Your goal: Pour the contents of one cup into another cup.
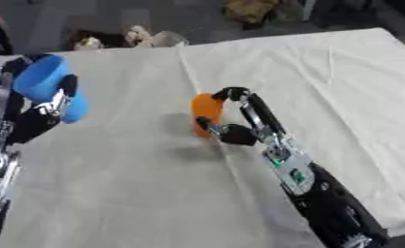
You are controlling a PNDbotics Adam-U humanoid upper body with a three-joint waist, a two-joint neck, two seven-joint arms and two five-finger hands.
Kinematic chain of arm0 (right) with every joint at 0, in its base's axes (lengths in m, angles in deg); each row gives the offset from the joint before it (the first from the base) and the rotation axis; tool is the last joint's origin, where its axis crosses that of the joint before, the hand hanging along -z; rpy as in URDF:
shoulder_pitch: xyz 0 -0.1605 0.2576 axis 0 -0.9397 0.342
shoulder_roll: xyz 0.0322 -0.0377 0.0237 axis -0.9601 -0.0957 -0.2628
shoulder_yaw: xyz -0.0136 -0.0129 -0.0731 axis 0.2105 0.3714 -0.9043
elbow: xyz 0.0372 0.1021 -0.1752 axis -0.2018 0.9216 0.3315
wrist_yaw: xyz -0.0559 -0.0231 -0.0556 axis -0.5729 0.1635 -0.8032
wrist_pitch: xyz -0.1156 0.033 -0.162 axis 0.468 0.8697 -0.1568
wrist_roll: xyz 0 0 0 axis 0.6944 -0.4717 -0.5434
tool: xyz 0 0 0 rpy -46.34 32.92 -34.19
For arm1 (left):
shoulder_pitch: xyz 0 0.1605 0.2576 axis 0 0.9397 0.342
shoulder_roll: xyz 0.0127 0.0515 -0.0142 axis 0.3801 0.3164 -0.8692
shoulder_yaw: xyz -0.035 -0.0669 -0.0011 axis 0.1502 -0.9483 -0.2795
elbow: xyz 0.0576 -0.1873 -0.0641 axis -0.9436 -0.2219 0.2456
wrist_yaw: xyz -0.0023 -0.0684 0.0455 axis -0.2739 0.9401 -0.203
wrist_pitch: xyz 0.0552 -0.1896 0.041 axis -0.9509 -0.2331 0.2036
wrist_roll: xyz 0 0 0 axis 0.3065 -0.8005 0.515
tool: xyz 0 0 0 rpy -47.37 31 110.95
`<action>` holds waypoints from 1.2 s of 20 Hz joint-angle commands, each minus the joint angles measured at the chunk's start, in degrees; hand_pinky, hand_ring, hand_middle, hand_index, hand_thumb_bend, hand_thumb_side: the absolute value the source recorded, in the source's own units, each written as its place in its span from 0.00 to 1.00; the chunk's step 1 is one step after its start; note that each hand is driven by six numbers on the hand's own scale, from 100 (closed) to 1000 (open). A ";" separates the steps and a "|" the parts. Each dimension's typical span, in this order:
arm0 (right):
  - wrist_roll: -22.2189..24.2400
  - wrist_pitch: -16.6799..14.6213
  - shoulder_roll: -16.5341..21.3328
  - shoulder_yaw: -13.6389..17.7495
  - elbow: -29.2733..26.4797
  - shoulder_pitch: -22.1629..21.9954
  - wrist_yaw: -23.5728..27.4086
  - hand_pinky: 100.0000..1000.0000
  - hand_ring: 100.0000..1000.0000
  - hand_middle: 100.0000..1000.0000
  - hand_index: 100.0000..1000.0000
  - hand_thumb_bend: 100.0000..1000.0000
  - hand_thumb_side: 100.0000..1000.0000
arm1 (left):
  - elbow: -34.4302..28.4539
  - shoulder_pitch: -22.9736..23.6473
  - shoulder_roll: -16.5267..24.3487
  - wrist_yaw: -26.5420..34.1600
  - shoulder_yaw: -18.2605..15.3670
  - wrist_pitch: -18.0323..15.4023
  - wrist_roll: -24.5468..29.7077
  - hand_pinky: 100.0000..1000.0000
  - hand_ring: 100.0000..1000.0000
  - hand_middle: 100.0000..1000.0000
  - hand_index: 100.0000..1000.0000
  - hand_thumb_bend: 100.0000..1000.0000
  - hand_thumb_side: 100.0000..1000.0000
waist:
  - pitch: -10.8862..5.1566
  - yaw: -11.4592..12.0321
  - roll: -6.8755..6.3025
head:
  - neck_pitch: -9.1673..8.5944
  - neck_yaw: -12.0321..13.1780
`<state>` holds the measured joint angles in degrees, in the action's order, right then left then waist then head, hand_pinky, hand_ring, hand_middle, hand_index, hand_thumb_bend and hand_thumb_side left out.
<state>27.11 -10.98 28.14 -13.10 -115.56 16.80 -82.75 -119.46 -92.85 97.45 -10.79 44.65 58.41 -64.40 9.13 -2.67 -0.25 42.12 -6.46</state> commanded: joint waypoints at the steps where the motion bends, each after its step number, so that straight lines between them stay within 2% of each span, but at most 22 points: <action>1: -0.88 0.26 0.70 0.46 -3.57 1.12 0.46 0.79 0.85 0.57 0.71 0.48 0.53 | -0.67 -0.79 0.68 0.37 -0.37 0.00 0.29 0.13 0.00 0.03 0.67 0.00 0.46 | -0.87 -0.02 -0.03 | -0.78 -0.17; 4: -1.43 1.03 1.22 0.63 -5.50 0.89 0.83 0.79 0.85 0.57 0.72 0.48 0.53 | -0.59 -0.78 0.67 0.38 -0.38 0.01 0.41 0.13 0.00 0.02 0.68 0.00 0.46 | -0.84 -0.10 0.01 | -0.76 -0.22; 8: -1.15 1.95 1.73 0.98 -4.01 0.37 0.37 0.80 0.86 0.57 0.73 0.47 0.58 | -0.56 -0.80 0.67 0.43 -0.40 -0.01 0.52 0.13 0.00 0.02 0.67 0.00 0.46 | -0.85 -0.14 -0.05 | -0.77 -0.35; 14: -0.24 1.09 1.92 1.50 0.65 -0.41 -0.80 0.80 0.86 0.58 0.74 0.47 0.61 | -0.59 -0.75 0.67 0.39 -0.39 -0.14 0.87 0.13 0.00 0.03 0.67 0.00 0.46 | -0.88 -0.21 -0.17 | -0.81 -0.35; 22: 0.03 0.12 1.18 1.50 2.68 0.10 -2.01 0.80 0.86 0.58 0.74 0.47 0.62 | -0.59 -0.74 0.62 0.46 -0.45 -0.23 1.03 0.13 0.00 0.03 0.67 0.00 0.45 | -0.92 -0.02 -0.21 | -0.85 -0.45; 23: 0.16 0.03 0.90 1.41 2.96 0.28 -2.26 0.80 0.86 0.58 0.74 0.52 0.62 | -0.60 -0.76 0.61 0.46 -0.43 -0.26 1.07 0.13 0.00 0.03 0.67 0.00 0.46 | -0.93 0.03 -0.21 | -0.84 -0.45; 24: 0.26 -0.08 0.58 1.33 3.24 0.50 -2.53 0.80 0.86 0.58 0.74 0.47 0.61 | -0.61 -0.76 0.58 0.46 -0.42 -0.28 1.10 0.13 0.00 0.03 0.67 0.00 0.46 | -0.93 0.08 -0.23 | -0.86 -0.47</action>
<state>27.22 -10.73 28.72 -11.72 -112.07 16.16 -84.55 -119.43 -92.85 97.44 -10.66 44.65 58.23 -63.51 9.13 -2.68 -0.41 41.70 -6.74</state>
